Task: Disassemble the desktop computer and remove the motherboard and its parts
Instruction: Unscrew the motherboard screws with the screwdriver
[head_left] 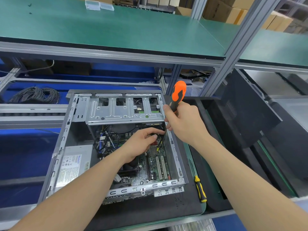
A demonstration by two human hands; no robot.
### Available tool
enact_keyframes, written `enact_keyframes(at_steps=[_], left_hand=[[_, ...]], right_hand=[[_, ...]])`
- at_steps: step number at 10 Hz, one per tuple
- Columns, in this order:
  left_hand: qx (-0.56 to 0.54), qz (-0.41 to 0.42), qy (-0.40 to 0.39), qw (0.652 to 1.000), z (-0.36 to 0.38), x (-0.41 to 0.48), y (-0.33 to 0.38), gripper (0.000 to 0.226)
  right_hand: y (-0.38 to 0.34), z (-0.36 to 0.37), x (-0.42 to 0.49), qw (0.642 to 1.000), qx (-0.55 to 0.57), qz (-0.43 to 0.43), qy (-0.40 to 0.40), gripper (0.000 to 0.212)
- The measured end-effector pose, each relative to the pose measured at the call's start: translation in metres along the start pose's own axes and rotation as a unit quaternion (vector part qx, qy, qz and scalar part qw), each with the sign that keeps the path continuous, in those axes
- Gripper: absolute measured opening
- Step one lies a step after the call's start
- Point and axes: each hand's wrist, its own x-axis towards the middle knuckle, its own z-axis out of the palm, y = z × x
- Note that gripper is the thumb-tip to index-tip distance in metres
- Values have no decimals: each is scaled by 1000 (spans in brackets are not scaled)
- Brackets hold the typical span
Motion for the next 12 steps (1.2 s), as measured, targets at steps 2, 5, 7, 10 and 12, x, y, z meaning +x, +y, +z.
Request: enact_keyframes(at_steps=[2,5,7,10,12], left_hand=[[-4,4,2,1000,0,-1,1,31],[-3,1,3,1000,0,-3,3,31],[94,44,70,992,2,-9,11,26],[175,181,98,963,13,-3,52,24],[221,183,86,954,15,7,56,18]], right_hand=[[1,1,1,1000,6,2,0,44],[3,2,1,1000,12,-1,-2,44],[4,-5,7,994,17,-16,-106,43],[-6,-12,11,976,127,6,-175,29],[-24,-41,16,993,-105,-52,-8,55]])
